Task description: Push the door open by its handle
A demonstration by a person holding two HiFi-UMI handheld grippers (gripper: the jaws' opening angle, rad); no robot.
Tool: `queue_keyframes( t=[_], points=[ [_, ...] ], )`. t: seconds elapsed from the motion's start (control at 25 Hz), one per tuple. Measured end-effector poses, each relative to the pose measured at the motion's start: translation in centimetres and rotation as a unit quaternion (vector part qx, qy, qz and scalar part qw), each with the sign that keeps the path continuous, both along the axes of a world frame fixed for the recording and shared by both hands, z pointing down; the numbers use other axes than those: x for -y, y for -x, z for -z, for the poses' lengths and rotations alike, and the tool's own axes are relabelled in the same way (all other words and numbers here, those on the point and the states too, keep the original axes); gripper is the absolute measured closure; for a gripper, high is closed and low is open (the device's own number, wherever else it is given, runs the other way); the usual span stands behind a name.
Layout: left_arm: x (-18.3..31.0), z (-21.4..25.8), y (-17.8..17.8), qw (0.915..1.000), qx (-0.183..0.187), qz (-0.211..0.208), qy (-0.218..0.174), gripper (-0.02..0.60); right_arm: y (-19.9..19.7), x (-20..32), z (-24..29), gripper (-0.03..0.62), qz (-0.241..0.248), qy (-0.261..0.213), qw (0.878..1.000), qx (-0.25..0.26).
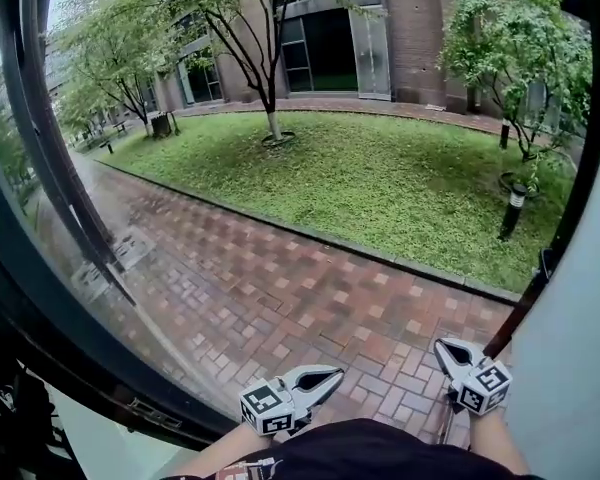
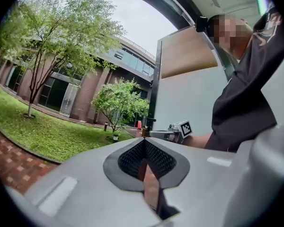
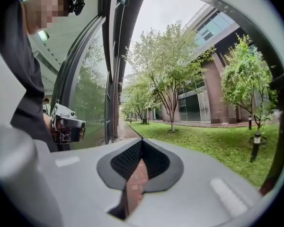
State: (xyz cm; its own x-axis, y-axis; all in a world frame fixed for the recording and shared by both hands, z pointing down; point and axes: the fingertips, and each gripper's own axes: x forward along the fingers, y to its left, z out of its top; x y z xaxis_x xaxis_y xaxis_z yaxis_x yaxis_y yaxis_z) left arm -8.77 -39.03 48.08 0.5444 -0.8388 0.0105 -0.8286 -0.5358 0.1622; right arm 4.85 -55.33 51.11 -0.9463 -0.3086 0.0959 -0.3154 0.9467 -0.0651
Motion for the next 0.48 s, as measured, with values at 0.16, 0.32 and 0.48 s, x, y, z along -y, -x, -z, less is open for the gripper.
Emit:
queue_keyframes(
  t=[0.16,0.32,0.48],
  points=[
    [-7.2,-1.1,-1.2,0.9975,0.026,-0.066,-0.005,0.577,2.0,-8.2,0.4,0.592,-0.015,0.002,1.0,0.004],
    [-13.8,-0.9,-2.9,0.9909,0.018,-0.134,0.0,0.577,1.6,-17.1,1.1,0.592,-0.041,0.019,0.999,-0.008],
    [-18.8,0.0,-3.8,0.9851,0.001,-0.172,0.007,0.577,-1.1,-24.3,2.6,0.592,-0.078,0.007,0.996,-0.042]
  ],
)
